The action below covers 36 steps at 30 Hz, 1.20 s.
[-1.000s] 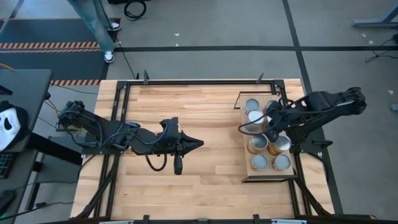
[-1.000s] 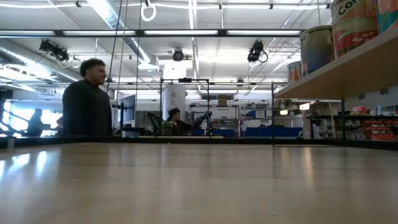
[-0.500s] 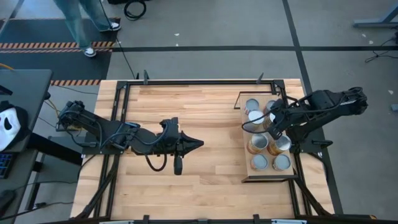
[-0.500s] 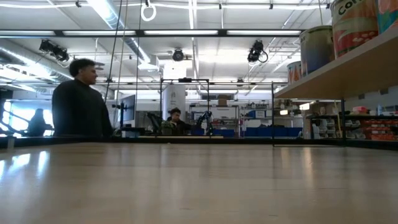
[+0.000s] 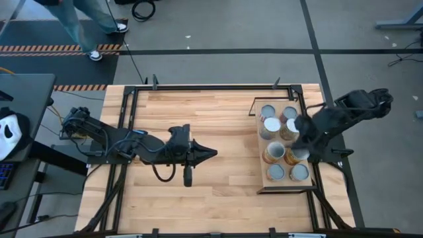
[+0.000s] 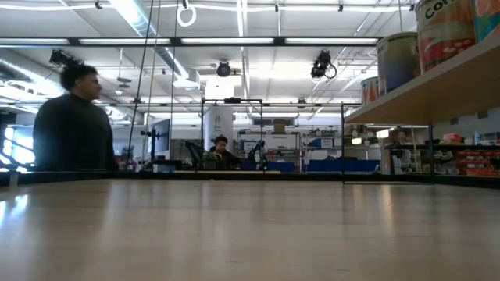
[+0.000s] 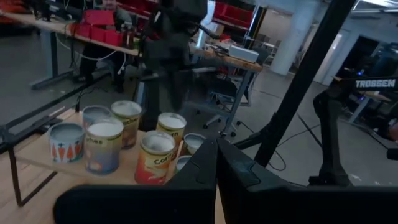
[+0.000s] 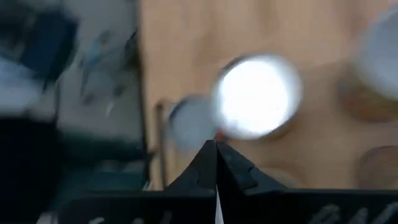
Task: Pick and place cans onto a shelf
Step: Adjust the canned goods on the shelf
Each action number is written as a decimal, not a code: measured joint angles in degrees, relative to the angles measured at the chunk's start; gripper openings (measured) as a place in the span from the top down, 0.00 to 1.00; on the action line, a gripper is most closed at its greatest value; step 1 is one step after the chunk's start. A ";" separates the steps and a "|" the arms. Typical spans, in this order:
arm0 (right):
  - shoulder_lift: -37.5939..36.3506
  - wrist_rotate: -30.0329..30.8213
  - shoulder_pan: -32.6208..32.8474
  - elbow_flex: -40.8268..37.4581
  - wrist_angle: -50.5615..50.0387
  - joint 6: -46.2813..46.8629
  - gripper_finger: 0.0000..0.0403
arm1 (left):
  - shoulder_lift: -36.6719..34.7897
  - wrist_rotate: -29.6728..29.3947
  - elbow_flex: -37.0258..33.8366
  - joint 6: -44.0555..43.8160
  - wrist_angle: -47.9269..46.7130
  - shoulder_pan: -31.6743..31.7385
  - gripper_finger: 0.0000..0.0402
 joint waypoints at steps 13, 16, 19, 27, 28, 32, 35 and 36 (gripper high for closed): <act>1.26 -5.05 12.63 -0.09 -13.04 -1.21 1.00 | -0.02 -0.05 0.00 3.31 2.39 0.44 0.98; 1.26 -4.57 13.55 -0.09 -13.03 -2.72 1.00 | -0.02 -0.39 0.00 4.92 3.24 0.83 0.98; 1.42 -3.90 13.73 -0.09 -13.04 -3.49 1.00 | -0.02 -0.52 0.00 4.96 3.23 1.61 0.98; -0.33 -2.13 13.71 -0.09 -13.02 -2.05 1.00 | -0.02 -0.63 0.00 5.49 3.04 2.45 0.98; -0.86 -1.43 13.71 -0.09 -13.02 -1.62 1.00 | -0.02 -0.63 0.00 5.49 3.04 2.45 0.98; -1.53 2.40 13.71 -0.73 -13.04 -2.85 1.00 | 0.00 -0.63 0.00 5.32 3.04 2.45 0.98; -1.36 1.26 13.71 -2.88 -12.98 -3.14 1.00 | 0.06 -0.63 0.00 4.90 3.07 2.45 0.98; -1.32 0.66 13.71 -3.66 -13.01 -3.10 1.00 | 0.08 -0.61 0.00 4.88 3.04 2.45 0.98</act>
